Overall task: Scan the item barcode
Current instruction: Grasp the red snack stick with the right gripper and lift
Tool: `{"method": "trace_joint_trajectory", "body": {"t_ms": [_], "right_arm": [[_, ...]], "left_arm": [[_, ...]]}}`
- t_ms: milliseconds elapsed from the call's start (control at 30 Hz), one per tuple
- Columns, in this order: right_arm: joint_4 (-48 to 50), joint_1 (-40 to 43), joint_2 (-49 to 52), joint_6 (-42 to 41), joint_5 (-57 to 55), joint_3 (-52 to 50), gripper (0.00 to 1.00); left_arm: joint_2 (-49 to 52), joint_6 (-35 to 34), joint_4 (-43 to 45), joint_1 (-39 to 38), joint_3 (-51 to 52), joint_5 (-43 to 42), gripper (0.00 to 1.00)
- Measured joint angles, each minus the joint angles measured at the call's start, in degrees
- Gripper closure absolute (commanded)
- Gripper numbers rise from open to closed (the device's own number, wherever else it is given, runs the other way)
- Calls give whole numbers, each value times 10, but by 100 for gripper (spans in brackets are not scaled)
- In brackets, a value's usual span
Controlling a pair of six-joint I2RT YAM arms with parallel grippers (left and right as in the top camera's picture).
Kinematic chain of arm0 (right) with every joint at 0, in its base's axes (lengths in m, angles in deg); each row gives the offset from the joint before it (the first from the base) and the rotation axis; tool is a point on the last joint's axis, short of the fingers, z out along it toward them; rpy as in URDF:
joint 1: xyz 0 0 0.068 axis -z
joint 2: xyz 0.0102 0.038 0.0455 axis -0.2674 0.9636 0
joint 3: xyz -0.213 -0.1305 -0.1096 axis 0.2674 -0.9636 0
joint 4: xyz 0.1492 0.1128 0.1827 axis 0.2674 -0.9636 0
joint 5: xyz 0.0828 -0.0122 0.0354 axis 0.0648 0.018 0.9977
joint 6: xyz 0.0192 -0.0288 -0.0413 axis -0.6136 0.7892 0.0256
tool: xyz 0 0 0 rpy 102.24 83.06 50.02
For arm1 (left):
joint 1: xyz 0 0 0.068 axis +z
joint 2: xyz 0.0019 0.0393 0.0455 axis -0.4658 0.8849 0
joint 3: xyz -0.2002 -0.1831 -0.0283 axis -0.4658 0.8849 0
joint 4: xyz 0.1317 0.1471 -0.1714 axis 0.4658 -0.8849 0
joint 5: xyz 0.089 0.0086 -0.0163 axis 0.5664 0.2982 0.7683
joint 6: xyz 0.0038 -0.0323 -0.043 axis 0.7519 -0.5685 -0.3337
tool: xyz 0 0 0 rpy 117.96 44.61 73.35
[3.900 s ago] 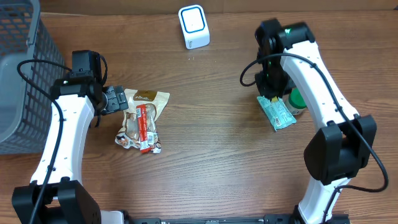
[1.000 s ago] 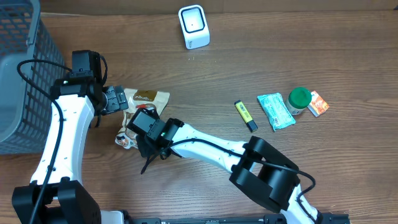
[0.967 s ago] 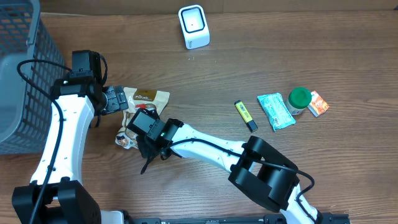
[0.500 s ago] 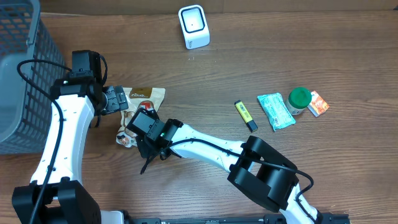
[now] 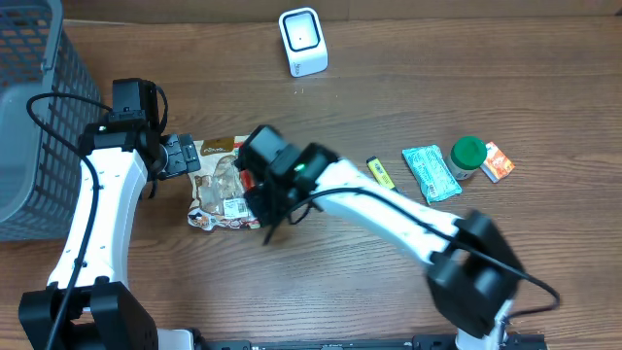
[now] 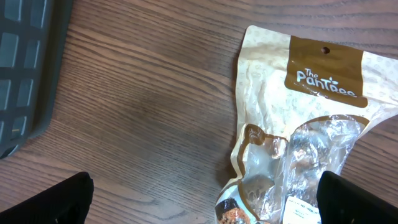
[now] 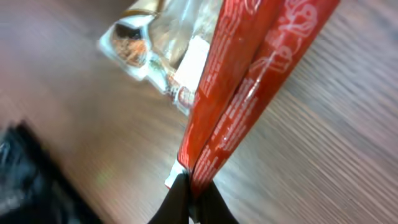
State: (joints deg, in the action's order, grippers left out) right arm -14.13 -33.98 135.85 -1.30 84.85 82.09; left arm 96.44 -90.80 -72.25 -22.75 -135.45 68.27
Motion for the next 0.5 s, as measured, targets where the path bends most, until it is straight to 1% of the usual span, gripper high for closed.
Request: {"method": "trace_joint_trajectory", "body": {"t_ms": [100, 267, 400, 500], "right_arm": [[-64, 13, -28, 104, 23, 0, 96], [-153, 25, -31, 281, 54, -2, 96], [-181, 32, -31, 378, 61, -2, 96], [-181, 36, -31, 416, 50, -2, 96]], "left_arm": [[0, 0, 0, 0, 0, 0, 1], [0, 0, 0, 0, 0, 0, 0], [0, 0, 0, 0, 0, 0, 0], [0, 0, 0, 0, 0, 0, 0]]}}
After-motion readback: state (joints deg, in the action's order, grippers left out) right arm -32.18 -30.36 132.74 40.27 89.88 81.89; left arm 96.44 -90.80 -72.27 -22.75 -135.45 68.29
